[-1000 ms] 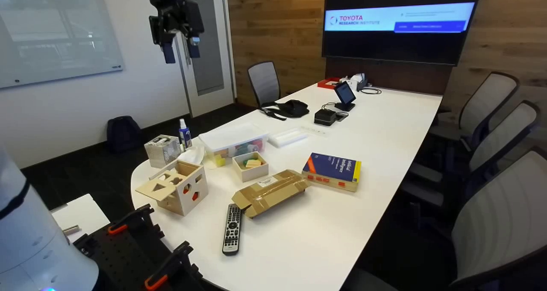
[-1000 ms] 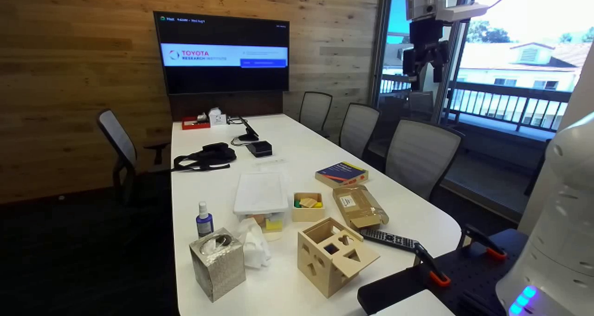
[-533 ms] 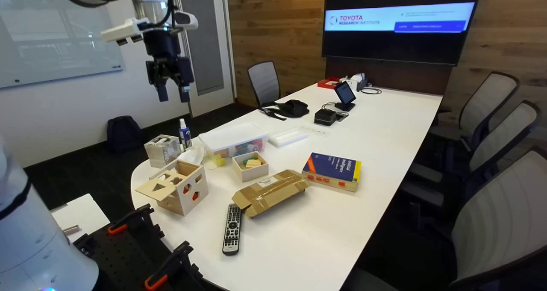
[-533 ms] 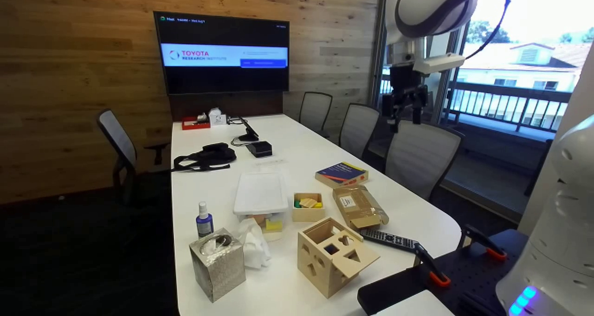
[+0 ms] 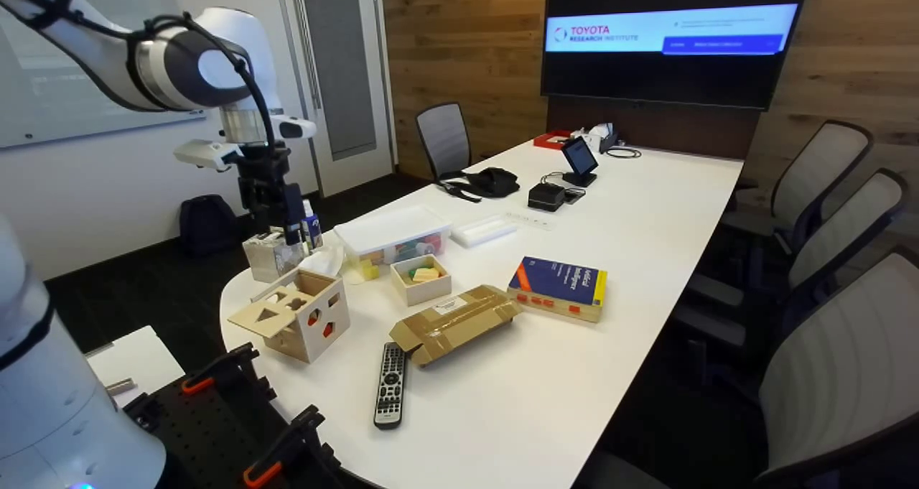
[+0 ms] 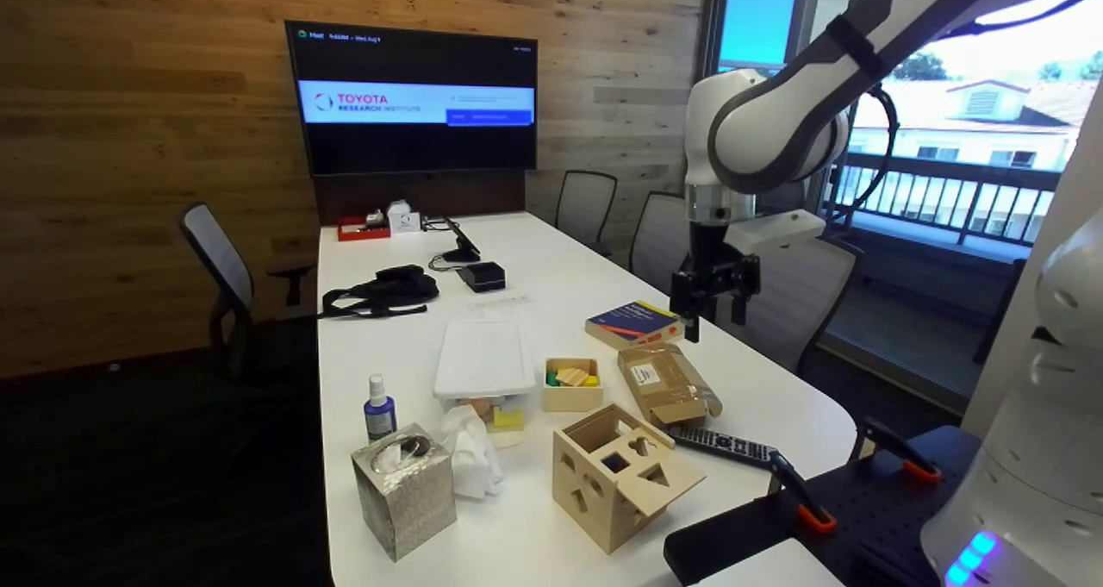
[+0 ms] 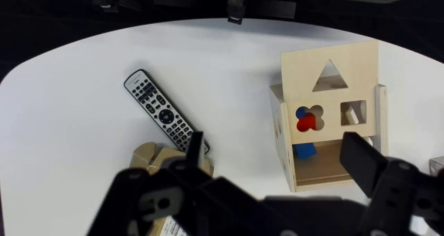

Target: Completely close the cube-shaped object

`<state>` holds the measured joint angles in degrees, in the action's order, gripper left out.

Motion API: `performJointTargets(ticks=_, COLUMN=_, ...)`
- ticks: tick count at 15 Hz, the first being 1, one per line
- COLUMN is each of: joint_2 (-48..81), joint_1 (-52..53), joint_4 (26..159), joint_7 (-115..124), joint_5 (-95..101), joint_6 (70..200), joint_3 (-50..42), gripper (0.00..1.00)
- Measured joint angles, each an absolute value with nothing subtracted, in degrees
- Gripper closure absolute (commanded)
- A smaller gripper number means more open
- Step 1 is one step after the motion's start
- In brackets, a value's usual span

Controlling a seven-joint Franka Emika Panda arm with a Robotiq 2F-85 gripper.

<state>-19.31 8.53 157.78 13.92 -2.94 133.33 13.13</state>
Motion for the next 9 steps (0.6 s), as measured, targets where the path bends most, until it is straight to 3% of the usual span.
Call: performJointTargets(ticks=9, joint_2=-1.64, joint_1=9.46, joint_4=159.24, joint_7=5.11, joint_5=-15.78, joint_6=151.53, joint_3=11.26, gripper=0.0)
